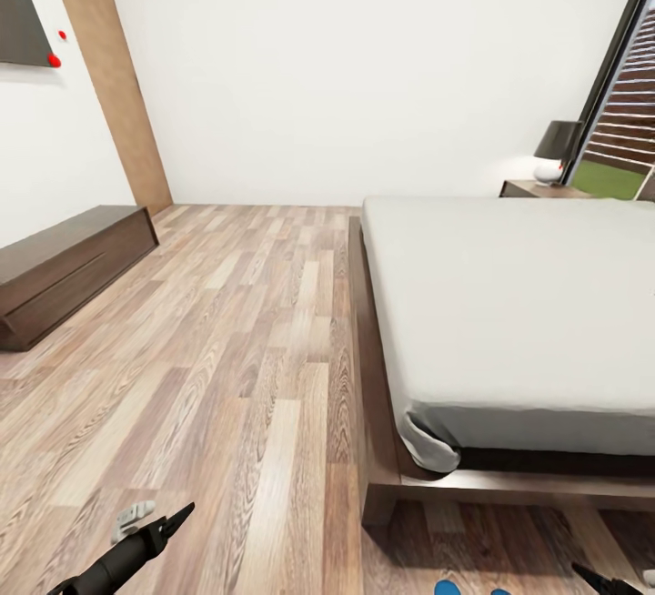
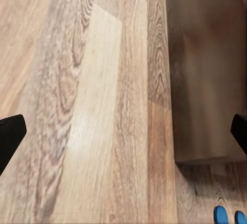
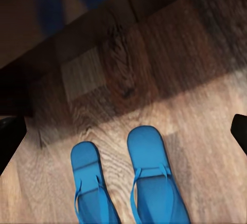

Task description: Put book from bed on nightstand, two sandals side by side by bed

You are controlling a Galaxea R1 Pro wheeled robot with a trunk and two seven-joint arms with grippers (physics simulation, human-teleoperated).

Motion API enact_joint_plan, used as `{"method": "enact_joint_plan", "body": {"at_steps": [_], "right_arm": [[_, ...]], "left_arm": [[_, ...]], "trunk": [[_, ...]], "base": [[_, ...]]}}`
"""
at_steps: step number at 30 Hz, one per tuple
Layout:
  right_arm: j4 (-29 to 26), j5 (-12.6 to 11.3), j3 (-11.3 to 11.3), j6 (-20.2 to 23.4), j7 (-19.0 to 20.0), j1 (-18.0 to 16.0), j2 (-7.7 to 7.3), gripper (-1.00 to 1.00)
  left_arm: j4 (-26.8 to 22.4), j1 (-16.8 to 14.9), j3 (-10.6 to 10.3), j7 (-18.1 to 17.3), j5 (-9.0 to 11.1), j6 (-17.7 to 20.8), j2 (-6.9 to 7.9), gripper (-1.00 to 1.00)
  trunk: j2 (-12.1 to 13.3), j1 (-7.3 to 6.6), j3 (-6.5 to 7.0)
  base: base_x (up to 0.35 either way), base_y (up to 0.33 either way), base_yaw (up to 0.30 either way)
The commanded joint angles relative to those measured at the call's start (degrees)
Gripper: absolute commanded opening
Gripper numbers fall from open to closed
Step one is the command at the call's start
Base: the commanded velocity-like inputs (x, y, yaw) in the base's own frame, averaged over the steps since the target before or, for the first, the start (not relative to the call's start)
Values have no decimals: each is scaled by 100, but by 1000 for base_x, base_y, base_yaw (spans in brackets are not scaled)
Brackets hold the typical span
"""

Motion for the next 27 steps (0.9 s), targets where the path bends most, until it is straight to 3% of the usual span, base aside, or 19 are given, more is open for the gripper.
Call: {"method": "enact_joint_plan", "body": {"at_steps": [1,27], "right_arm": [[21,-42,49,-11,33,-8,2,100],[21,-38,49,-11,33,-8,7,100]], "left_arm": [[5,-4,14,-28,18,29,0,100],[5,-4,14,-20,18,29,0,100]], "trunk": [[0,-4,18],[73,-90,590]], "base": [[0,0,0],[0,0,0]]}}
